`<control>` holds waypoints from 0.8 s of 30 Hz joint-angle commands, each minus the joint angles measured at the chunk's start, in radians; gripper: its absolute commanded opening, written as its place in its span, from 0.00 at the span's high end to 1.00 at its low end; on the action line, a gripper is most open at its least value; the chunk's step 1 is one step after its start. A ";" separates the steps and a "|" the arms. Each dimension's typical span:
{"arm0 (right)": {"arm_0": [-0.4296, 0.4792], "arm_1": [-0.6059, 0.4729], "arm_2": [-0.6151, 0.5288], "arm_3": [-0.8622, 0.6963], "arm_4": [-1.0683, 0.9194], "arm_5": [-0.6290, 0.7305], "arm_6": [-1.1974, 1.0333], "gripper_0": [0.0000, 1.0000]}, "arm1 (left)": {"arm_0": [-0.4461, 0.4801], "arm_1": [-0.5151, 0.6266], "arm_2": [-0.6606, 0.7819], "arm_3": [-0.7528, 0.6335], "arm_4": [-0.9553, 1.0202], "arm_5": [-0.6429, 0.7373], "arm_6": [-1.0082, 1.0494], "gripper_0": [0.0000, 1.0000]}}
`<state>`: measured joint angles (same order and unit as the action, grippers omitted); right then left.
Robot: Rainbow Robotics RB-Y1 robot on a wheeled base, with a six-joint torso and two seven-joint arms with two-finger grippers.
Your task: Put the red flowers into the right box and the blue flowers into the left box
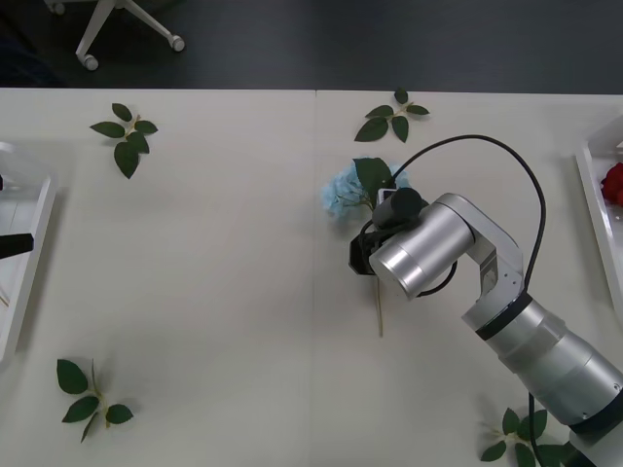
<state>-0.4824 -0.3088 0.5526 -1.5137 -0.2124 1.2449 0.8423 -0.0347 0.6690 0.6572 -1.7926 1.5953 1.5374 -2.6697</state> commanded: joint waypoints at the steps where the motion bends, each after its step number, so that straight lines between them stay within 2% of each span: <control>1: -0.024 -0.001 0.010 0.010 0.007 -0.009 0.067 1.00 | -0.004 0.026 -0.002 -0.030 0.003 -0.008 -0.036 0.00; 11: -0.027 -0.029 0.001 -0.005 -0.010 -0.009 0.086 1.00 | -0.004 0.026 -0.002 -0.030 0.003 -0.008 -0.036 0.00; 16: -0.031 -0.136 -0.034 -0.149 -0.133 0.067 0.106 1.00 | -0.004 0.026 -0.002 -0.030 0.003 -0.008 -0.036 0.00; 18: -0.036 -0.191 -0.071 -0.230 -0.211 0.122 0.113 1.00 | -0.004 0.026 -0.002 -0.030 0.003 -0.008 -0.036 0.00; 24: -0.036 -0.340 -0.298 -0.468 -0.541 0.311 0.144 1.00 | -0.004 0.026 -0.002 -0.030 0.003 -0.008 -0.036 0.00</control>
<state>-0.4941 -0.5976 0.3536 -1.8955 -0.6772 1.5144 0.9357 -0.0347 0.6690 0.6571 -1.7930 1.5953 1.5374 -2.6697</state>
